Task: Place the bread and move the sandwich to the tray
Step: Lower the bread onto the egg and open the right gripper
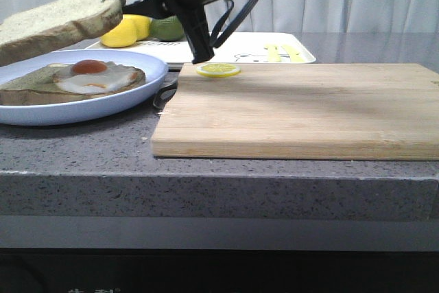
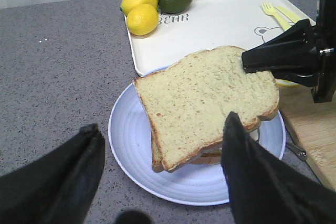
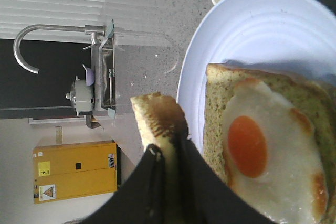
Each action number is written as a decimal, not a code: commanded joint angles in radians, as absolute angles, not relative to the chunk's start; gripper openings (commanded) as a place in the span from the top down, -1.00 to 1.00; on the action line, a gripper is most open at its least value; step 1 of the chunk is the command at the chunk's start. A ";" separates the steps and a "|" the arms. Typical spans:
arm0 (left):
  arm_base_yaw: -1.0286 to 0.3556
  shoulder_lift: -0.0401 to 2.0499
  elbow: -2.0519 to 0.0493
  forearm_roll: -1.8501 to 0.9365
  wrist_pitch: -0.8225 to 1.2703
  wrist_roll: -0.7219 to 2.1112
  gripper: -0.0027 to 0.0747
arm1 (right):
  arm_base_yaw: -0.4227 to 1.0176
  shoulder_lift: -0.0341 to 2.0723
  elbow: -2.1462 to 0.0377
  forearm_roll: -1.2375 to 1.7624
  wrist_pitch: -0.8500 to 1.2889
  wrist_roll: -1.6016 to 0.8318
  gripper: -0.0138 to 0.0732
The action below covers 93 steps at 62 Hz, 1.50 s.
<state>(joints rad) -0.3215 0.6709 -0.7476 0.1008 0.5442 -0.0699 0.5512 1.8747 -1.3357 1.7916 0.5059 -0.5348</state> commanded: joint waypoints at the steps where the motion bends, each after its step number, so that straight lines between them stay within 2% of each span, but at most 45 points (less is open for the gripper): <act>1: -0.330 0.676 -0.783 0.103 0.464 -0.071 -0.29 | 0.553 1.835 -1.378 1.929 0.550 -0.515 0.60; 53: -0.330 0.676 -0.783 0.103 0.464 -0.071 -0.29 | 0.553 1.836 -1.379 1.929 0.452 -0.406 0.60; 78: -0.330 0.676 -0.783 0.103 0.464 -0.071 -0.29 | 0.553 1.880 -1.379 1.928 0.507 -0.407 0.60; 84: -0.330 0.676 -0.783 0.103 0.464 -0.071 -0.29 | 0.553 1.879 -1.379 1.928 0.506 -0.414 0.55; 89: -0.330 0.676 -0.783 0.103 0.464 -0.071 -0.29 | 0.553 1.879 -1.379 1.915 0.507 -0.425 0.41; 93: -0.330 0.676 -0.783 0.103 0.464 -0.071 -0.29 | 0.552 1.879 -1.379 1.898 0.507 -0.425 0.21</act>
